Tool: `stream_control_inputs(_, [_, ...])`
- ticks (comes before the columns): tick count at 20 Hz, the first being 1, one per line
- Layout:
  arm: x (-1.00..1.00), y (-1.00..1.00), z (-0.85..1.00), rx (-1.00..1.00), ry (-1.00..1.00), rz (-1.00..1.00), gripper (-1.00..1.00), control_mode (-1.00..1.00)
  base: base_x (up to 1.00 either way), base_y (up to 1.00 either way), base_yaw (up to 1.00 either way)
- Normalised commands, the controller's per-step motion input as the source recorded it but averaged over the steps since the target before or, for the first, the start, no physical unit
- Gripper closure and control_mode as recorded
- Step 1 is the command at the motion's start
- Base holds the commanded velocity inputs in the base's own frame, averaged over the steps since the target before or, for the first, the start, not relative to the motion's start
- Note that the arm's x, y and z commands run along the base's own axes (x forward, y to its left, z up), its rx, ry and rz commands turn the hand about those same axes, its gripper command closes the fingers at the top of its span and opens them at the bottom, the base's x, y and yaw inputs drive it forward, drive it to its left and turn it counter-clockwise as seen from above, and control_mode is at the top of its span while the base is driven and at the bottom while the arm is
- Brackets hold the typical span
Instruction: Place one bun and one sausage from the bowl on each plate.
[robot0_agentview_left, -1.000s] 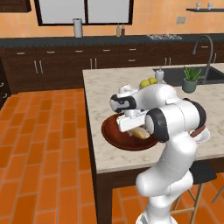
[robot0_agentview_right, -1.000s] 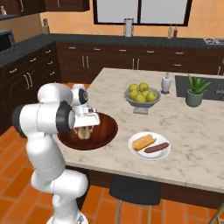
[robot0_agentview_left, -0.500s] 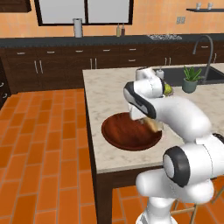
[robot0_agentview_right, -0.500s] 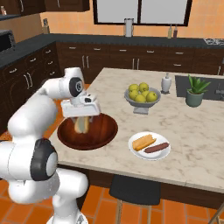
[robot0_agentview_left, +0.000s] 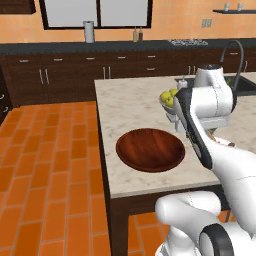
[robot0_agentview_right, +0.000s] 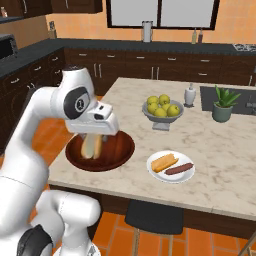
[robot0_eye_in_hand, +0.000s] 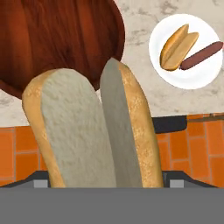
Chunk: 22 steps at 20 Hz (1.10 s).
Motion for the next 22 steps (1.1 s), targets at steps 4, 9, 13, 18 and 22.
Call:
stream_control_inputs(4, [-0.21, -0.09, 0.08, 0.01, -0.03, -0.02, 1.0, 1.0, -0.74, -0.33, -0.09])
stream_control_inputs(9, [0.0, 0.0, 0.0, 0.0, 0.0, 0.0, 1.0, 1.0, -0.43, -0.93, -0.09])
stream_control_inputs(13, [0.0, 0.0, 0.0, 0.0, 0.0, 0.0, 1.0, 1.0, 0.13, -1.0, 0.03])
stream_control_inputs(18, [0.0, 0.0, 0.0, 0.0, 0.0, 0.0, 1.0, 1.0, 0.19, -1.0, 0.05])
stream_control_inputs(22, [0.0, 0.0, 0.0, 0.0, 0.0, 0.0, 1.0, 1.0, 0.48, -1.0, 0.01])
